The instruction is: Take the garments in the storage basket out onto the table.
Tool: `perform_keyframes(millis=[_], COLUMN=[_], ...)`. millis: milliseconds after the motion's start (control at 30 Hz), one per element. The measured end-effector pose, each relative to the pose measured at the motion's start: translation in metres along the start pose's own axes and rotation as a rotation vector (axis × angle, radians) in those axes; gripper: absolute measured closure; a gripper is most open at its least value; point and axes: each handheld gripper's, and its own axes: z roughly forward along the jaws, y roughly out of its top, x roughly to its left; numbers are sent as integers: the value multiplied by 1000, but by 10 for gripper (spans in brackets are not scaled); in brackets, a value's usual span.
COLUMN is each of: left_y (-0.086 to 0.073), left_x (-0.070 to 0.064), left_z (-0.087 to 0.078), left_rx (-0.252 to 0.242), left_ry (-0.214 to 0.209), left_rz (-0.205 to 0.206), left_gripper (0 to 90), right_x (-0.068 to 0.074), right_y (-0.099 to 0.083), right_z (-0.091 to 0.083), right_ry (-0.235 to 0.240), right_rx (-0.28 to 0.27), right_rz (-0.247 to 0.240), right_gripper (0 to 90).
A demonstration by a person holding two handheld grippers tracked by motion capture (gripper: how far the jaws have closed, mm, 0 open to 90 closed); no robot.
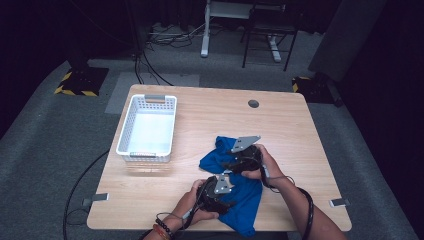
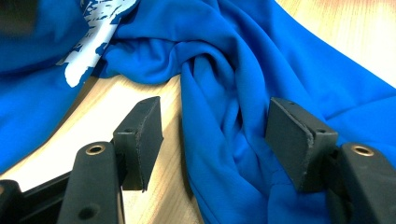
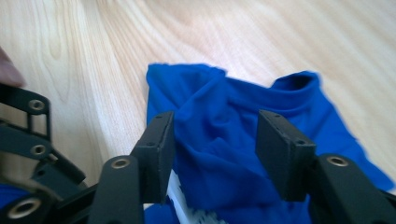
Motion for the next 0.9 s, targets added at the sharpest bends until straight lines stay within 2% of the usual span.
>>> perform_keyframes(millis=[67, 100, 167, 233, 300, 333, 533, 700, 833, 900], left_y=[0, 0, 0, 0, -1, 0, 0, 1, 1, 1], left_x=[0, 0, 0, 0, -1, 0, 0, -1, -1, -2], left_z=[0, 0, 0, 0, 0, 0, 0, 0, 0, 0], left_rx=[2, 0, -4, -4, -5, -2, -2, 6, 7, 5], left_ry=[1, 1, 2, 2, 2, 2, 3, 9, 13, 14], left_rz=[1, -1, -3, -3, -7, -4, -3, -7, -9, -12], left_gripper=[365, 366, 366, 366, 366, 366, 366, 366, 367, 367], right_x=[0, -1, -1, -1, -4, -6, -20, -29, -41, -48], right_y=[0, 1, 1, 1, -1, -2, -6, -6, -18, -26], right_z=[9, 14, 20, 23, 22, 19, -18, -59, -83, -90], right_ry=[11, 1, -14, -34, -45, -54, -163, -232, -266, -298], right_rx=[22, 37, 58, 88, 87, 79, -9, -67, -83, -71], right_rz=[5, 14, 21, 2, 14, 30, 96, 117, 206, 247], right_gripper=[475, 495, 622, 742, 835, 852, 858, 858, 858, 859])
